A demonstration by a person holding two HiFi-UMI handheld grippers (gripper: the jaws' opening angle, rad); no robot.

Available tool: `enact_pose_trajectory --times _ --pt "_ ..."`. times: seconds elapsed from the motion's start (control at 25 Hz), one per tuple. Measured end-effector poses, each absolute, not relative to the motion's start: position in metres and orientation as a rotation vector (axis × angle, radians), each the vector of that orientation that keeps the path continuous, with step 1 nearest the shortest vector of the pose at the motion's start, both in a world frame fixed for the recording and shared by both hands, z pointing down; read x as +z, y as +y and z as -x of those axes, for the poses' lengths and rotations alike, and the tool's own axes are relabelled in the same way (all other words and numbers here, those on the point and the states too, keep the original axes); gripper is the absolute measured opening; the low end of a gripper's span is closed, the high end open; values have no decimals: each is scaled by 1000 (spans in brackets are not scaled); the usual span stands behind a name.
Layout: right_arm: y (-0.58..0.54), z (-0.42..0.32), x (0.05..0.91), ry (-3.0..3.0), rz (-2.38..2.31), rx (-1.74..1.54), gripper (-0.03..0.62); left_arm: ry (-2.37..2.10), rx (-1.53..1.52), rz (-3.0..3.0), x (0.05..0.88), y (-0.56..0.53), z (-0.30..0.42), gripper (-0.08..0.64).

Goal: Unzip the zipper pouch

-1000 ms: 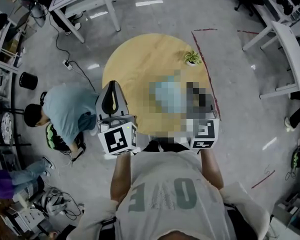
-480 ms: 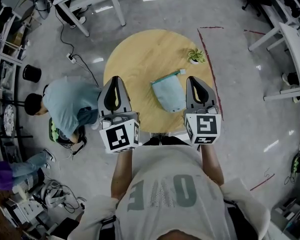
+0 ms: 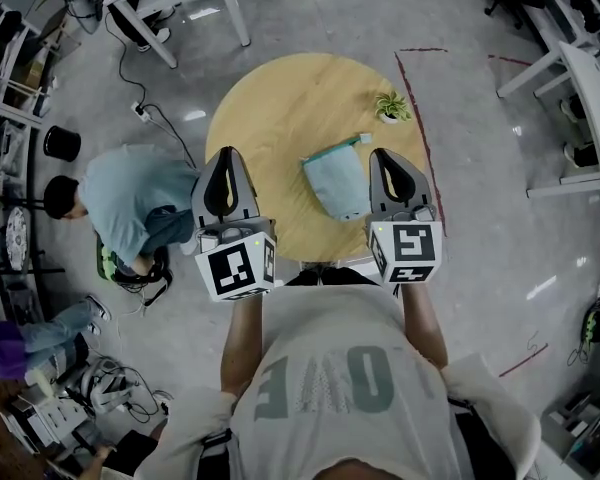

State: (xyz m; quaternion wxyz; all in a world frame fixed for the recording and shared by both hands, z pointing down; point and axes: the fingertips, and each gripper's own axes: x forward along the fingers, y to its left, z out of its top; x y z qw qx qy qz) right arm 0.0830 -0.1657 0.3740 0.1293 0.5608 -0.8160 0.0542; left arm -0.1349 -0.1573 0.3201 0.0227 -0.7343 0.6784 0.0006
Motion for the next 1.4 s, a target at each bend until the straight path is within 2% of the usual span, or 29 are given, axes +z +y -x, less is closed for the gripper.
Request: enact_pose_trajectory --times 0.2,0.44,0.72,1.12,1.4 --pt "-164 -69 375 -2365 -1573 145 40 2126 32 2266 321 -157 144 34" --pt "-170 -53 393 -2322 -1492 138 212 2139 23 2275 330 -159 145 34" --pt "-185 -13 451 -2213 -1295 72 265 2185 8 2263 339 -158 152 34" --pt "-196 33 573 -1970 -1033 86 264 2311 -76 2212 371 -151 189 34" --pt "-197 35 625 -1838 -925 193 199 2380 -118 2181 389 -148 205 35"
